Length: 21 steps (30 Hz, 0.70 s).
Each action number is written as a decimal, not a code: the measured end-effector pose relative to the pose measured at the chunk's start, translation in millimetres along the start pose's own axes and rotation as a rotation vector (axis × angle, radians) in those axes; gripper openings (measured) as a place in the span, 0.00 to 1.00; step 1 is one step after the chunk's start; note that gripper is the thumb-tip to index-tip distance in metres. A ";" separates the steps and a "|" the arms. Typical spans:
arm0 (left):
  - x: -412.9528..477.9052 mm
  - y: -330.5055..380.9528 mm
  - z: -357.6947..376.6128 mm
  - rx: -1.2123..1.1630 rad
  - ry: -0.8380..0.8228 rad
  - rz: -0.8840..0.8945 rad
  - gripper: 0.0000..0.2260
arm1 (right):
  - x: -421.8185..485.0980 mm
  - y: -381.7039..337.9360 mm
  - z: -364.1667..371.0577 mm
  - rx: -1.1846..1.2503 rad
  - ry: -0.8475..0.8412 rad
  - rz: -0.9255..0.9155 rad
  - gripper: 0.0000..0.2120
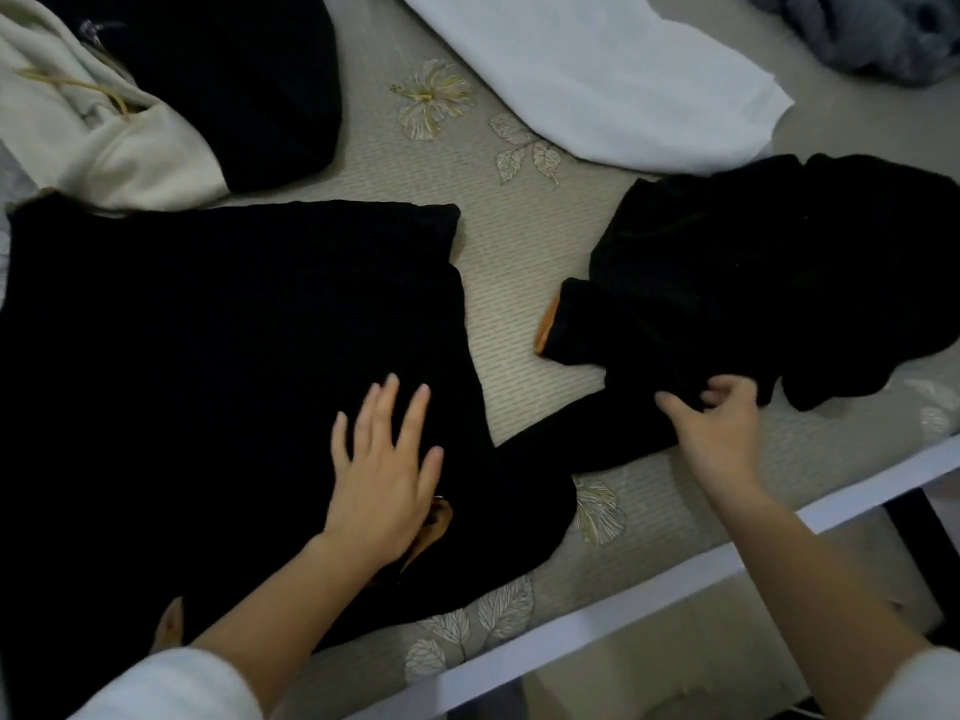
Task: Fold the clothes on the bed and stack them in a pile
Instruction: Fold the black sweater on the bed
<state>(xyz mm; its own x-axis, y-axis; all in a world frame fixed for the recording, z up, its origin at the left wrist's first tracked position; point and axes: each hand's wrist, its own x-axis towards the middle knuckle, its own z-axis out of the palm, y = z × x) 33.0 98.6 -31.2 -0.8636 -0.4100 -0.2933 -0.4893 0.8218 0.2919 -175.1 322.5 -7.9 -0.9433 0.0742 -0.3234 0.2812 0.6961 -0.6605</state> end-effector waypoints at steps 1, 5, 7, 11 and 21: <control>-11.2 11.0 1.8 -0.011 0.019 0.107 0.27 | 0.5 -5.0 3.0 -0.059 0.028 -0.106 0.29; -46.8 44.2 15.7 0.060 -0.058 0.419 0.24 | 9.1 -17.1 11.5 -0.435 -0.006 -0.364 0.23; -50.3 56.4 18.2 0.169 -0.211 0.368 0.25 | 16.1 -23.0 12.5 -0.425 -0.035 -0.370 0.12; -53.3 74.7 16.3 0.320 -0.401 0.309 0.17 | 21.8 -27.3 -7.4 0.186 0.161 -0.164 0.07; -53.6 92.4 6.1 0.507 -0.775 0.451 0.12 | -4.1 76.9 -54.1 0.670 0.186 0.621 0.13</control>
<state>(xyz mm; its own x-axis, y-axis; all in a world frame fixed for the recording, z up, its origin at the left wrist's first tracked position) 34.8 198.9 5.9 -0.5505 0.1985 -0.8109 0.1250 0.9800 0.1550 -159.2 414.4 -20.7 -0.5865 0.4490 -0.6741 0.7330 -0.0598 -0.6776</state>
